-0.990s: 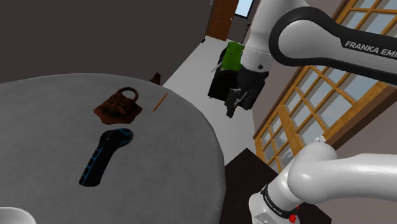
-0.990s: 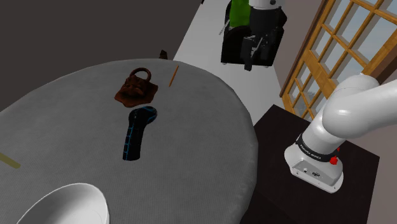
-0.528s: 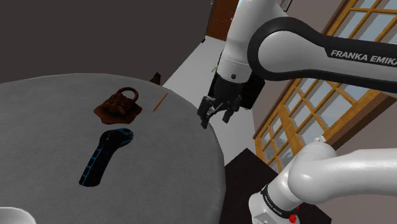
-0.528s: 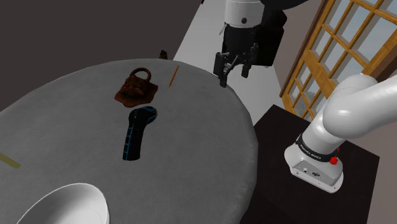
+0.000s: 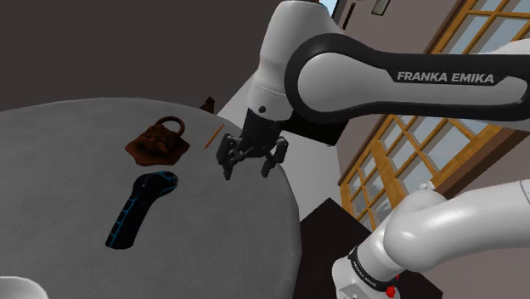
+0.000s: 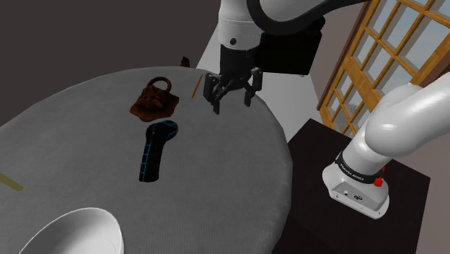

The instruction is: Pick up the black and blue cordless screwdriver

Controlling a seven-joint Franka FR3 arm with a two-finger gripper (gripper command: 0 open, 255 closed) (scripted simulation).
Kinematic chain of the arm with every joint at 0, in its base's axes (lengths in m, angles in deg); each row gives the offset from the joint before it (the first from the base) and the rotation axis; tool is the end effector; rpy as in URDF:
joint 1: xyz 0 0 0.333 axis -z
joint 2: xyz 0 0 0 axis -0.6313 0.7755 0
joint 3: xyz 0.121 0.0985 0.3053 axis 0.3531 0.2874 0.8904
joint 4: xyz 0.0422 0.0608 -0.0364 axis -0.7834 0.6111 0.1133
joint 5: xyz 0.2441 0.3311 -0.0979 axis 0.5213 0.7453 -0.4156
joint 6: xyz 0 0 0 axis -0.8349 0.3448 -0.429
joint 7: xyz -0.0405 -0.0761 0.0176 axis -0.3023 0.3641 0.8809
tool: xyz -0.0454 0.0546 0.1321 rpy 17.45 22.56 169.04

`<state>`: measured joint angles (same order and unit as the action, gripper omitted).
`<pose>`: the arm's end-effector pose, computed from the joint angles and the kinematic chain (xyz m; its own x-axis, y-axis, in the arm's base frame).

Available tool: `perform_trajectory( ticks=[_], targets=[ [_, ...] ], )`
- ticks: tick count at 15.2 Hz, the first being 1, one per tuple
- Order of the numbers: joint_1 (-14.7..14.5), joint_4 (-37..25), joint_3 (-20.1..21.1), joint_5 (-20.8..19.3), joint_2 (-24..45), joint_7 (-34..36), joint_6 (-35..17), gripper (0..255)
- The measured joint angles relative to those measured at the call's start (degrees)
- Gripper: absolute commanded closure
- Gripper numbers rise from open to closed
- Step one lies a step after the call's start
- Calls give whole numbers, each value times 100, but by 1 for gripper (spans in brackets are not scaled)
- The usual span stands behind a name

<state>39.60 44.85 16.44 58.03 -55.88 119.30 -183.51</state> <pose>0.3537 0.2730 0.4717 0.9388 -0.3361 -0.0750 -0.3426 -0.9337 -0.1044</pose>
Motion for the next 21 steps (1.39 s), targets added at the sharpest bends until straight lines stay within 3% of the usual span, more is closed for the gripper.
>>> perform_trajectory(
  ticks=[5, 8, 13, 16, 21],
  targets=[
    [199, -534, 638, -18, 827, 1008, -654, 0],
    [352, -956, 1052, -259, 1462, 1710, -1055, 0],
    [484, -1824, 1615, -1178, 2747, 3087, -1620, 0],
    [343, -2282, 1706, -1822, 3440, 3843, -1831, 0],
    [279, -2078, 1683, -1996, 3637, 3990, -2206, 0]
  ],
)
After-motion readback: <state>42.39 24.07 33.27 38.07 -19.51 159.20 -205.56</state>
